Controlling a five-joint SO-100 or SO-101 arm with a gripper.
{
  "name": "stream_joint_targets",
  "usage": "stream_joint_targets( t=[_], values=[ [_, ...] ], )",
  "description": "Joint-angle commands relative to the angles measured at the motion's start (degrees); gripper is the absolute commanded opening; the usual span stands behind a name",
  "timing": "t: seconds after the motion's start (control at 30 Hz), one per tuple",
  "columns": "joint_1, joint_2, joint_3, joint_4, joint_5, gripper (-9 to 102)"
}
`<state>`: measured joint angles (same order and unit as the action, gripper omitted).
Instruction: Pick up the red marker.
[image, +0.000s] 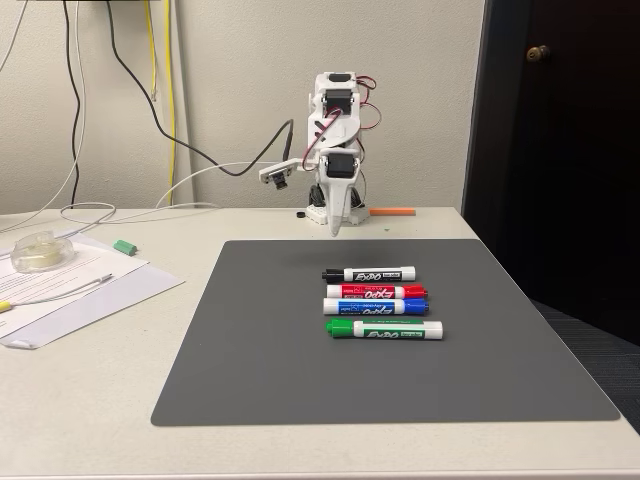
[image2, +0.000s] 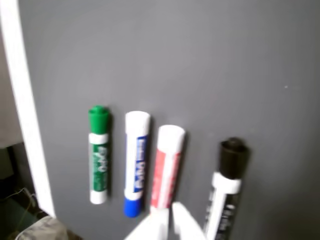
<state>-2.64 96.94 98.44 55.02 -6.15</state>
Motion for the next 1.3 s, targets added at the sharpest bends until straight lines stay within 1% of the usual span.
stream_joint_targets(
  t=[0.0,0.1,0.23,0.3,0.5,0.67,0.9,1.07,1.27],
  values=[
    [-0.88,-2.20,-7.29,1.67,0.35,0],
    [-1.32,-6.86,-14.59,6.06,0.00,0],
    [-1.85,-15.12,-26.72,14.77,0.26,0],
    [-2.11,-18.11,-29.88,17.58,0.35,0],
    [-2.64,-23.03,-29.97,17.75,1.41,0],
    [-3.52,-26.46,-29.97,16.79,4.22,5],
    [-4.92,-28.92,-30.50,13.97,7.73,16],
    [-5.80,-35.07,-38.94,18.11,9.14,16],
    [-6.33,-37.00,-39.29,16.79,10.02,18]
  ],
)
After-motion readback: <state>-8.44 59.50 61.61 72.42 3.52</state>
